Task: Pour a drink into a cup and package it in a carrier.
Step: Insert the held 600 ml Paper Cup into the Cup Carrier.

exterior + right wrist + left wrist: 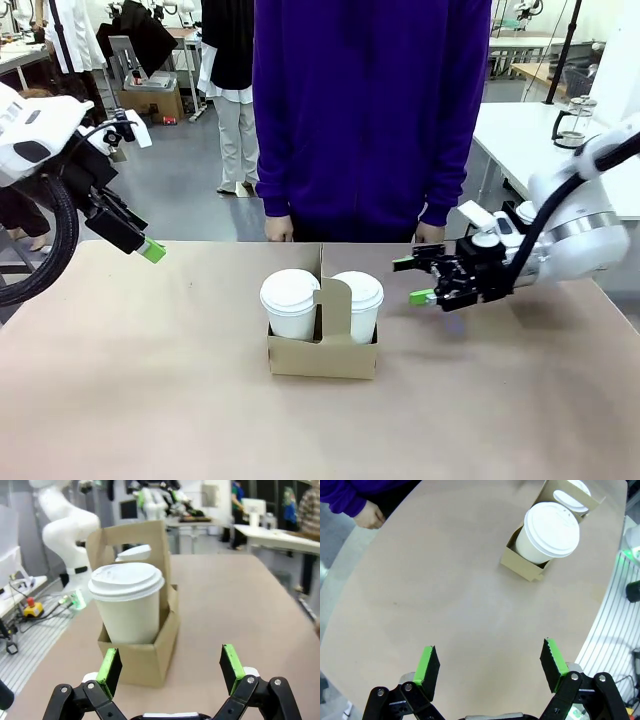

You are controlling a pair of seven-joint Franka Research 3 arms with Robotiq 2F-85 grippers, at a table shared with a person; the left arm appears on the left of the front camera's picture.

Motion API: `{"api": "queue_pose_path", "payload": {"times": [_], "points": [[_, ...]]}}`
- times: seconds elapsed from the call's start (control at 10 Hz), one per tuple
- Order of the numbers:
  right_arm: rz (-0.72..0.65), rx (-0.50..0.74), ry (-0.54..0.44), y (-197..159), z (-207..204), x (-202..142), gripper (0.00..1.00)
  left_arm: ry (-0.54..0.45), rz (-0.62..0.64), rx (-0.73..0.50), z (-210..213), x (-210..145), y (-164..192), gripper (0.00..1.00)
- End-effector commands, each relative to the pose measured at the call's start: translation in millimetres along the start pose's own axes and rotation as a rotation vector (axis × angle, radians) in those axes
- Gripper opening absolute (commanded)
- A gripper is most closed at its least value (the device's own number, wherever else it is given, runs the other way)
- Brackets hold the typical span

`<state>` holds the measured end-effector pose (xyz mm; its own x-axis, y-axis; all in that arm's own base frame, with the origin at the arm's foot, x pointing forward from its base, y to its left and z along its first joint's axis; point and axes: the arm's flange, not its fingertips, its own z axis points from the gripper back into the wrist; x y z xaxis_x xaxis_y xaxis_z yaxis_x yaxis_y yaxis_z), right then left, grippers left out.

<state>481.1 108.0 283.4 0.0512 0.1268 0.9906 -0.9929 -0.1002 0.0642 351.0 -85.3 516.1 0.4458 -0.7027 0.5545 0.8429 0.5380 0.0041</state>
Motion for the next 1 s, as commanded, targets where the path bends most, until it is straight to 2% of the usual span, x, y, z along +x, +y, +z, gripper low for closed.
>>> {"api": "queue_pose_path", "payload": {"times": [0.0,0.4,0.7,0.9], "points": [[-0.089,-0.176,0.126,29.6,49.5,31.7,1.00,-0.005,0.002,0.004,0.3,0.9,0.5,1.00],[-0.312,-0.416,0.342,81.5,154.3,48.7,1.00,-0.005,0.002,0.004,0.3,0.9,0.5,1.00],[-0.372,-0.556,0.412,116.2,193.0,50.8,1.00,-0.005,0.002,0.004,0.3,0.9,0.5,1.00],[-0.398,-0.592,0.441,120.2,200.4,46.6,1.00,-0.005,0.002,0.004,0.3,0.9,0.5,1.00]]}}
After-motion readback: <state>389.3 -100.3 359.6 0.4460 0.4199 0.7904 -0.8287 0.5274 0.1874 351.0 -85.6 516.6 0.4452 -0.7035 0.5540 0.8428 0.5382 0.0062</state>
